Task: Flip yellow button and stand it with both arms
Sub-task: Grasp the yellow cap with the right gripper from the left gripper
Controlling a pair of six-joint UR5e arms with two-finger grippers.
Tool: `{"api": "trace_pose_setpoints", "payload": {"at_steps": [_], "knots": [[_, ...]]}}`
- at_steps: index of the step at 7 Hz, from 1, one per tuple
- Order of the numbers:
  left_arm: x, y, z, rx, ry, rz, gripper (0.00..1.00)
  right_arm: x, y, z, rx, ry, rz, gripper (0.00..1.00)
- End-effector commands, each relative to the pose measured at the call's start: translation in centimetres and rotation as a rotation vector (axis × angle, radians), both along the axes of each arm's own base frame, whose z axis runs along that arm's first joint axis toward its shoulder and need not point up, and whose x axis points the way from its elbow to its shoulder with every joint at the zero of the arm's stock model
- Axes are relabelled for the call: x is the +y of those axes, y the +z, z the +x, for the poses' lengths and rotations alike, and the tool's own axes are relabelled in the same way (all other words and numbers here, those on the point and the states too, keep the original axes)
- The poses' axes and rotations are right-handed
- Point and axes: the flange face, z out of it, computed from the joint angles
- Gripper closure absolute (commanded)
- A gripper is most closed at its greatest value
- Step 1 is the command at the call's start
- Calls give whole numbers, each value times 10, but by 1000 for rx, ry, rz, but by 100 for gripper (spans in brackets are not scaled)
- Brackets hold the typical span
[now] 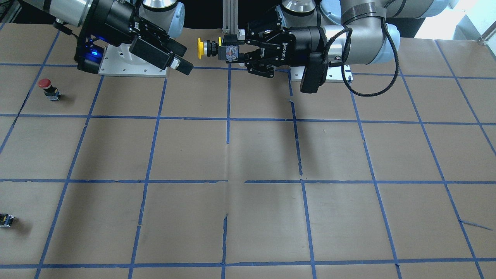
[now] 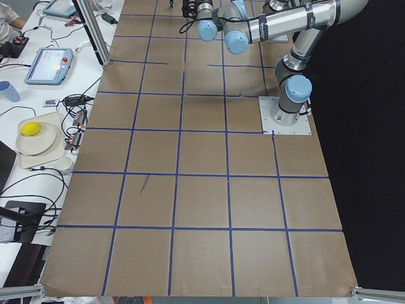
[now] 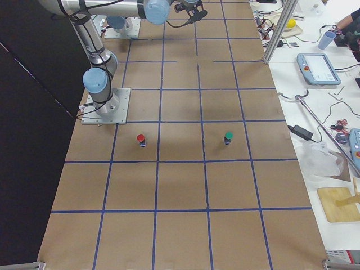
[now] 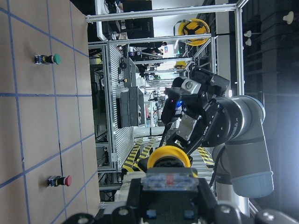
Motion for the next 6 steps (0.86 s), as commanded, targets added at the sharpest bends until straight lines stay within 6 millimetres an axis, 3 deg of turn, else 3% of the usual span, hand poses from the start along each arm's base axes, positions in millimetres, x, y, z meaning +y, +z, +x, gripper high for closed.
{"api": "trace_pose_setpoints", "payload": {"at_steps": [1, 3, 6], "knots": [[-1, -2, 0, 4, 1, 3, 91, 4, 5, 8, 5, -34, 45, 2], [-1, -4, 0, 4, 1, 8, 91, 4, 10, 8, 4, -42, 43, 3], [0, -3, 0, 4, 1, 6, 91, 4, 8, 10, -16, -41, 48, 31]]}}
